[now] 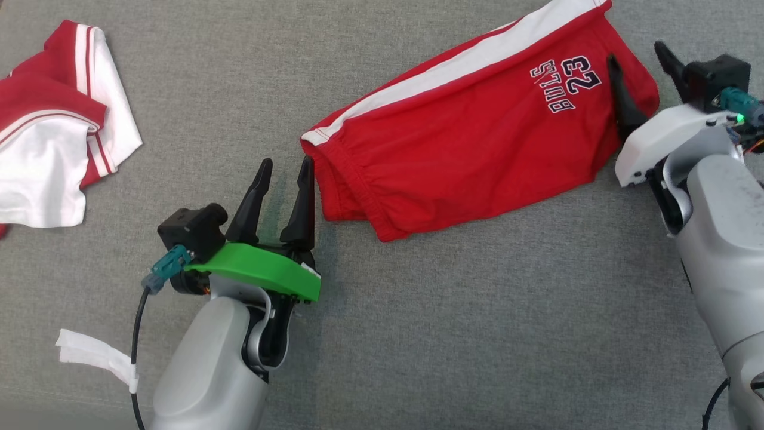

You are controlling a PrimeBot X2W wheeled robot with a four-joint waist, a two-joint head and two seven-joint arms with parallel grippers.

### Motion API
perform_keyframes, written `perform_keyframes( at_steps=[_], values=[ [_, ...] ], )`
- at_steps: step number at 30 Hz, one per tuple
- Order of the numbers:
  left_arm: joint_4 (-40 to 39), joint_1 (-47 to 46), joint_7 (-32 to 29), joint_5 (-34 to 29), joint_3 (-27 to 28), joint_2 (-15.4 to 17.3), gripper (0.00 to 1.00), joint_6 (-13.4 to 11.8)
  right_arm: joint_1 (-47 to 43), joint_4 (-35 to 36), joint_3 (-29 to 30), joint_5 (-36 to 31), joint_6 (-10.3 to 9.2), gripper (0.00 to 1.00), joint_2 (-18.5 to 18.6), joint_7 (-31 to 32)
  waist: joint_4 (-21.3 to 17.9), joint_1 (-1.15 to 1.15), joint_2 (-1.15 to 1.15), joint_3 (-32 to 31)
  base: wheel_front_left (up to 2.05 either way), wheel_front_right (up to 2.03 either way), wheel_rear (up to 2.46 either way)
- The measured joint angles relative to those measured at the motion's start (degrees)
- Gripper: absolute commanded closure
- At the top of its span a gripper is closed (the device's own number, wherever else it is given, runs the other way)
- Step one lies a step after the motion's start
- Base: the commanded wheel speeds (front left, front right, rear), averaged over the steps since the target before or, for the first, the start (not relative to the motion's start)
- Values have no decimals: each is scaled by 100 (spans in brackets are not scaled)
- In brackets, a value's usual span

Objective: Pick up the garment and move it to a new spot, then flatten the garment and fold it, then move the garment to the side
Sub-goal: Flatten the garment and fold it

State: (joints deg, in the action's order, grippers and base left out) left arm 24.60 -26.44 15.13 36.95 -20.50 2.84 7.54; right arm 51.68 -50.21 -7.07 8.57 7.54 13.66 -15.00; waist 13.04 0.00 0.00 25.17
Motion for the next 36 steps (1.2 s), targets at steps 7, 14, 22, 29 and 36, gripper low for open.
perform_keyframes(
  at_steps=[7, 14, 22, 29, 36],
  values=[
    [-22, 241, 0, -138, 101, -2, 0, 0, -70, -747, -422, 501, -1, 100, -29, 196, -5, 0, 0, -131, 0, 0, 0],
    [23, 446, 0, -244, 267, -4, 0, 0, -286, -929, -390, 1133, 0, 100, -115, 48, -32, 0, 0, -361, 0, 0, 0],
    [156, 910, 0, -434, 482, -4, 0, 0, -1196, -595, -98, 1718, 0, 100, -124, -14, -187, 0, 0, -838, 0, 0, 0],
    [208, 1322, 0, -500, 567, -5, 0, 0, -2256, -58, 211, 1953, 0, 100, -105, -12, -345, 0, 0, -1323, 0, 0, 0],
    [224, 1727, 0, -508, 564, -5, 0, 0, -2977, 350, 576, 2063, 0, 100, -174, -12, -423, 0, 0, -1807, 0, 0, 0]
  ],
)
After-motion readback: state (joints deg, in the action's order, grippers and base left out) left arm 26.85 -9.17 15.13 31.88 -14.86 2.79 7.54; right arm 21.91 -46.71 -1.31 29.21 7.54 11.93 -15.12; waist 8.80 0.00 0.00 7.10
